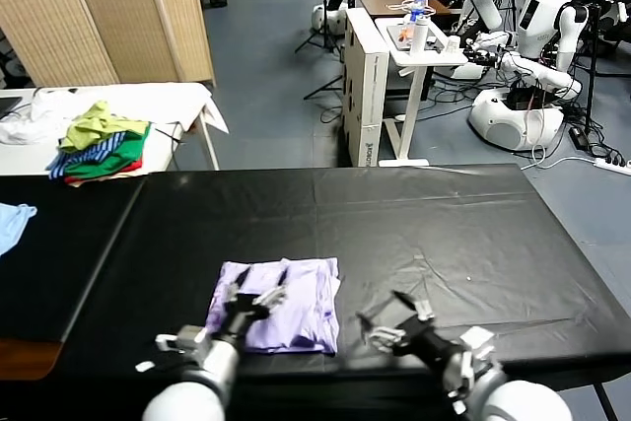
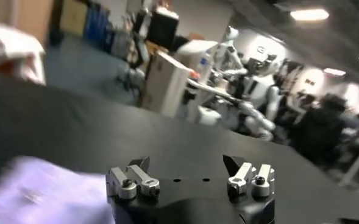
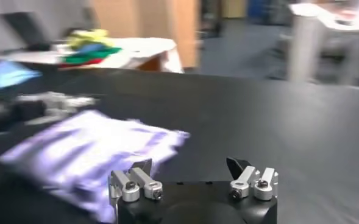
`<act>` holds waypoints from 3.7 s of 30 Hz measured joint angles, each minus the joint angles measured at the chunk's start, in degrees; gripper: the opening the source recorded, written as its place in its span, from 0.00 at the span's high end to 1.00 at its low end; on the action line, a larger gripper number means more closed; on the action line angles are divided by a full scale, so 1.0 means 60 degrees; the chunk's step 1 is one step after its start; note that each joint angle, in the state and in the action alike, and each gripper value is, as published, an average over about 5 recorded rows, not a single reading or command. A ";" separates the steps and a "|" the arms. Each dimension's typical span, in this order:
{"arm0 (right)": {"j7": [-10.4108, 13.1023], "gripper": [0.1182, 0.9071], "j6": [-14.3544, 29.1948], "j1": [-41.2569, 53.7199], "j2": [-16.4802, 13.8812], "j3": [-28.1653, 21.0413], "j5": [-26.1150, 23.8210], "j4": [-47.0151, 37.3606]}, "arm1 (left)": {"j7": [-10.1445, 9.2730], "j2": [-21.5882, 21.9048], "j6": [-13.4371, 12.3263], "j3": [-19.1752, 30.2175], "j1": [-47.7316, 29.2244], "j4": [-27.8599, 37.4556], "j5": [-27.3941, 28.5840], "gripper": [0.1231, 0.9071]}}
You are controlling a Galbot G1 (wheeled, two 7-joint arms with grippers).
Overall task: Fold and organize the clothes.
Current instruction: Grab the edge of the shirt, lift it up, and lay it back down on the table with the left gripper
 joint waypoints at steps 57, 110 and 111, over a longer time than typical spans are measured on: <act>0.0534 0.01 -0.1149 -0.1321 -0.0007 0.0485 -0.0009 0.0608 | 0.0249 -0.0776 -0.0827 -0.1623 0.0530 0.0866 0.0405 0.00; 0.0657 0.00 -0.0575 -0.1796 0.0975 0.2647 0.0470 0.0032 | 0.0809 -0.0735 -0.0690 -0.2192 0.0909 0.0464 0.0395 0.95; 0.0652 0.00 -0.0561 -0.1794 0.1003 0.2634 0.0438 0.0007 | 0.0817 -0.0551 -0.0670 -0.2271 0.0932 0.0417 0.0444 0.95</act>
